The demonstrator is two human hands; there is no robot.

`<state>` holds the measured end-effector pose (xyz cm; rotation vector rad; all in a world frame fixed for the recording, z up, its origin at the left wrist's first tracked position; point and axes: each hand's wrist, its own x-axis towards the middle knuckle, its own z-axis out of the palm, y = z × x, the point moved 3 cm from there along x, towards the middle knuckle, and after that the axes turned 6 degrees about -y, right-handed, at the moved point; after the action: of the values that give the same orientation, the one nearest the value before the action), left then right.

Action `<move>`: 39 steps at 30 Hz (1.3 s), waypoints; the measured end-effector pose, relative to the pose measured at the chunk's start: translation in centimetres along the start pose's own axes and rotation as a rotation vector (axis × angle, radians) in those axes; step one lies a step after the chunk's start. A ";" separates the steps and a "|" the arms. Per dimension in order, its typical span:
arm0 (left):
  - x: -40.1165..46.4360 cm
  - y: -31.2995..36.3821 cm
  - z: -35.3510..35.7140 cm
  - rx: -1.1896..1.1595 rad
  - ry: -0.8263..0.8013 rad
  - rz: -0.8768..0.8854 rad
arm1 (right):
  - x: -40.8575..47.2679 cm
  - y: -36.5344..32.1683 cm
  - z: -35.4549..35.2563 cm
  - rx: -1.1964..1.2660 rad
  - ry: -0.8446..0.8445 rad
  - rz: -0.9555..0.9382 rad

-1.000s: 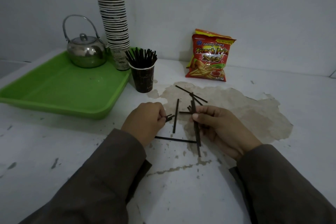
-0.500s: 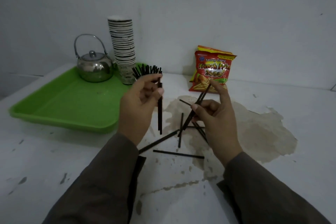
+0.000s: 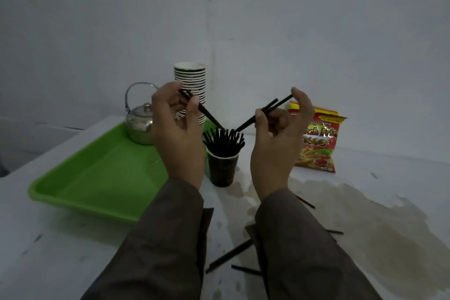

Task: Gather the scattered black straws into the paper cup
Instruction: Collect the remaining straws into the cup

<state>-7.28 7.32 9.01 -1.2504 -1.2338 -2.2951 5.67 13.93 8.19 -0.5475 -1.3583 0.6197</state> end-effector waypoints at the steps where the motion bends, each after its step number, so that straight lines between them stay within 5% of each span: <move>1: -0.2 -0.6 0.2 0.030 -0.014 0.010 | 0.0 0.5 0.2 -0.011 0.001 0.002; 11: -2.2 -4.4 0.9 0.247 -0.225 -0.050 | -2.2 4.1 1.5 -0.226 -0.188 0.065; 19: -3.5 -5.5 2.0 0.441 -0.570 -0.120 | -2.3 4.9 1.9 -0.640 -0.408 -0.017; 31: -1.9 0.0 1.7 0.410 -0.482 -0.005 | -0.1 1.5 -2.6 -0.448 -0.411 0.070; 39: -9.7 2.9 3.0 0.358 -0.903 -0.053 | -4.8 2.2 -10.9 -0.633 -0.602 0.127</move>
<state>1.90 6.29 3.84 -2.1913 -1.8302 -1.4006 15.76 12.17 1.76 -1.0120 -2.1243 0.4622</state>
